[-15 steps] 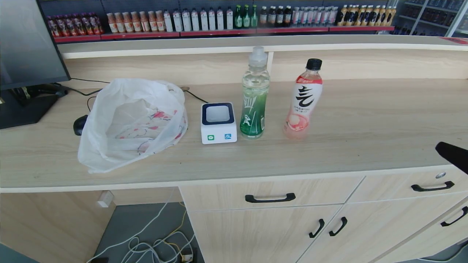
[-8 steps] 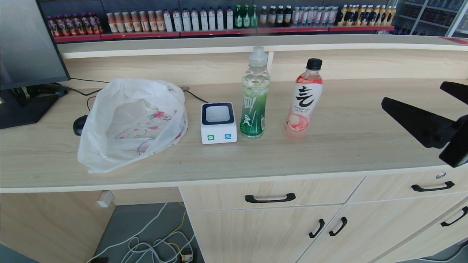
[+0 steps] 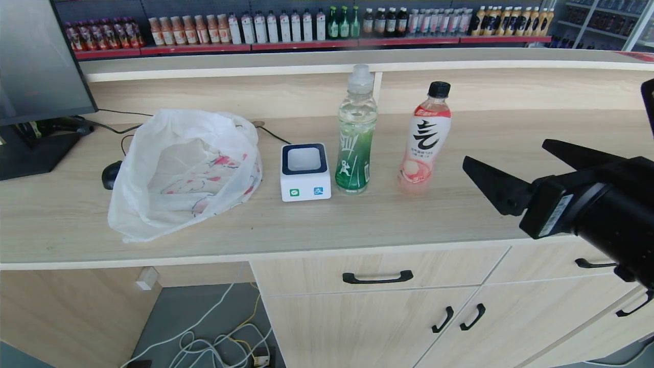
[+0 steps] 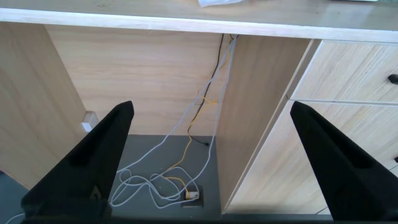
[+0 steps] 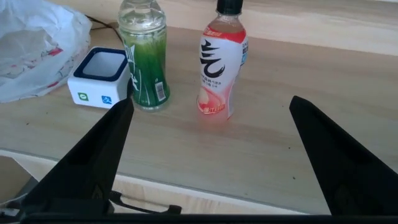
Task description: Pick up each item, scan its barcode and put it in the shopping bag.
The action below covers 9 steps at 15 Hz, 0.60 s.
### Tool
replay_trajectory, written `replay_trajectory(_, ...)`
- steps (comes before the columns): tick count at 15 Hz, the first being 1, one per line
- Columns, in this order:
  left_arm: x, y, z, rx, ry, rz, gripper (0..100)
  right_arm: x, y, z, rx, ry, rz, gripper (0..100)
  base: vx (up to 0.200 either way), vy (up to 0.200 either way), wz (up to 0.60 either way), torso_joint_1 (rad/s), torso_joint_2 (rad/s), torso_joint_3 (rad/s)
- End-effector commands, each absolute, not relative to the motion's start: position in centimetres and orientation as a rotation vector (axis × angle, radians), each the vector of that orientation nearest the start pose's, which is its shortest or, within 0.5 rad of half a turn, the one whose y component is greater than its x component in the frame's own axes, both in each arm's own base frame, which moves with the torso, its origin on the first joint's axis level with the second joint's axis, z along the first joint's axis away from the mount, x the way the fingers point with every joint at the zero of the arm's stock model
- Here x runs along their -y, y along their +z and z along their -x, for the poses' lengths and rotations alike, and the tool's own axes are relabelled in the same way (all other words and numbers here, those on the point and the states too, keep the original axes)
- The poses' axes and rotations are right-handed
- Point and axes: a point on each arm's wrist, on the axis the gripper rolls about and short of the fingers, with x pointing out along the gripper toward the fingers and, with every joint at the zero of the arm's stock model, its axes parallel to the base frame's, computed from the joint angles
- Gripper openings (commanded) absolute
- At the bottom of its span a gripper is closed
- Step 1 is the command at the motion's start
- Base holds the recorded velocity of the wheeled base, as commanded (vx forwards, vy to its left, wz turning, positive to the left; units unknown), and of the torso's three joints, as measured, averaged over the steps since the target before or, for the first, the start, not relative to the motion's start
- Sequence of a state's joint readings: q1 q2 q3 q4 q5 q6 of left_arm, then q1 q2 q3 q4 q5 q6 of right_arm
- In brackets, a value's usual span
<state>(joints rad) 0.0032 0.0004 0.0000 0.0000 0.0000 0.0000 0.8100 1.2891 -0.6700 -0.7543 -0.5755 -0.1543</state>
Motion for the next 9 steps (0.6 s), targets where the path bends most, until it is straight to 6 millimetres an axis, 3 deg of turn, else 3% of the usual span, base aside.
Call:
replay_trajectory(1,0.0,7.5,2.3,0.000,0.003,-0.002,100,-15.9,24.4,-16.7,0.088,0.234,0.052,100,0.000,0.000,0.00,0.000,0.00,0.000)
replay_trajectory(5,0.0,7.5,2.3,0.000,0.003,0.000,100,-18.7,22.2,-19.3,0.108,0.235,0.037,100,0.000,0.000,0.00,0.000,0.00,0.000)
replay_trajectory(9,0.0,7.5,2.3,0.000,0.003,0.000,100,-20.4,21.4,-20.9,0.141,0.238,0.023,100,0.000,0.000,0.00,0.000,0.00,0.000)
